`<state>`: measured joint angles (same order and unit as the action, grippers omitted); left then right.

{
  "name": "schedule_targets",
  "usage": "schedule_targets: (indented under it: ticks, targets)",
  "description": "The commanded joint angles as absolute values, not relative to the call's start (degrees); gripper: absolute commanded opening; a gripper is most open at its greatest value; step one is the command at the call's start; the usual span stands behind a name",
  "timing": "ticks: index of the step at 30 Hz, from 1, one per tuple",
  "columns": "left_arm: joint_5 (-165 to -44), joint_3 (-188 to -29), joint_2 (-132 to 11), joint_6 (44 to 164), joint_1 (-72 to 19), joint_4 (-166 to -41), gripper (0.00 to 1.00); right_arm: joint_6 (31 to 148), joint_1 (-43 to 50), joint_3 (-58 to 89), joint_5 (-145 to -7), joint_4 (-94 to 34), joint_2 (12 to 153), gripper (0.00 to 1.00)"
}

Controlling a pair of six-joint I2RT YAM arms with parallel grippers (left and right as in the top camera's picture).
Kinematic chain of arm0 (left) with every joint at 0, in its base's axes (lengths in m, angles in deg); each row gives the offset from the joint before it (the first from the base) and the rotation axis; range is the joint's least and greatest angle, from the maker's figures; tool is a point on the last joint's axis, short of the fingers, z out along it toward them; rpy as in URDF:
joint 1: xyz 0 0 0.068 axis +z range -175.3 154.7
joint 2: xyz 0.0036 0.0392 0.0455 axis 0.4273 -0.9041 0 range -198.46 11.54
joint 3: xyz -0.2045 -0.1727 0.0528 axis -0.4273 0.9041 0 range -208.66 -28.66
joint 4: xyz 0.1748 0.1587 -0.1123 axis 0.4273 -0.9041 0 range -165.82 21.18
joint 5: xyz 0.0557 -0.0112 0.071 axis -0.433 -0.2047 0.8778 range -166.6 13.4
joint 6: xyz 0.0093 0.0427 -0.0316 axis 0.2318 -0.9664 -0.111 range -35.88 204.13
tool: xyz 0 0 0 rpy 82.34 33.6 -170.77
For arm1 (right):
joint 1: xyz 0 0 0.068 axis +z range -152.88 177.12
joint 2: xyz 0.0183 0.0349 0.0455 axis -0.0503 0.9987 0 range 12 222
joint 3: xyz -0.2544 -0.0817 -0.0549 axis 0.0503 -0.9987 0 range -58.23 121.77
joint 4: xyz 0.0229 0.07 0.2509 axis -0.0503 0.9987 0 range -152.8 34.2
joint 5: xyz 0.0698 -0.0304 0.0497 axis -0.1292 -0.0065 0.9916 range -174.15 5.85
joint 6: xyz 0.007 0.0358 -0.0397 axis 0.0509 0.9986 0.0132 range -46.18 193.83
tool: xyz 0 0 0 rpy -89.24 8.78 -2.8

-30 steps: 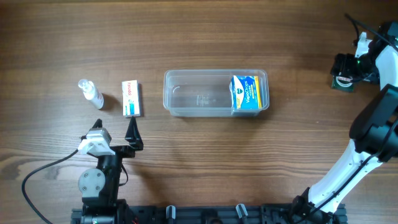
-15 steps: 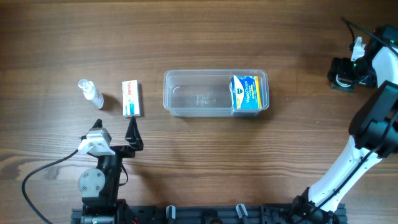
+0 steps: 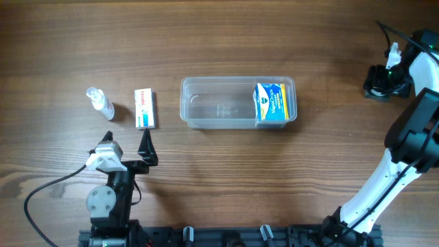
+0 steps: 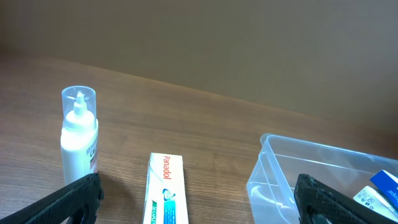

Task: Pack container
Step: 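Move the right gripper to the green Zam-Buk tin and grasp it, then carry the Zam-Buk tin into the container and open the right gripper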

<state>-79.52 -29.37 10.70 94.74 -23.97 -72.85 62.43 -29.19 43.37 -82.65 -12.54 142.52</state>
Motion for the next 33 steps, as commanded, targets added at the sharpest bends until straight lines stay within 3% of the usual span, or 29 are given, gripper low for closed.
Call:
schedule_targets:
  ticks: [1, 7, 14, 20, 26, 33]
  targets:
    - [-79.98, -28.97, 11.16, 95.06, -23.51, -72.94, 1.00, 63.52, -28.84, 43.08, -81.52, -12.37, 143.70, 0.72]
    - [-79.98, -28.97, 11.16, 95.06, -23.51, -72.94, 1.00, 64.98, -28.77, 43.11, -81.47, -11.93, 143.57, 0.64]
    - [-79.98, -28.97, 11.16, 95.06, -23.51, -72.94, 1.00, 64.98, -28.73, 46.45, -79.92, -7.47, 142.13, 0.63]
    - [-79.98, -28.97, 11.16, 95.06, -23.51, -72.96, 1.00, 65.05, -26.89, 46.56, -66.61, -2.44, 132.51, 0.58]
    - [-79.98, -28.97, 11.16, 95.06, -23.51, -72.94, 1.00, 69.46, -18.46, 46.56, -55.07, 0.77, 119.31, 0.58]
    - [-79.98, -28.97, 11.16, 95.06, -23.51, -72.94, 1.00, 79.02, 3.79, 45.71, -59.88, 4.14, 114.76, 0.59]
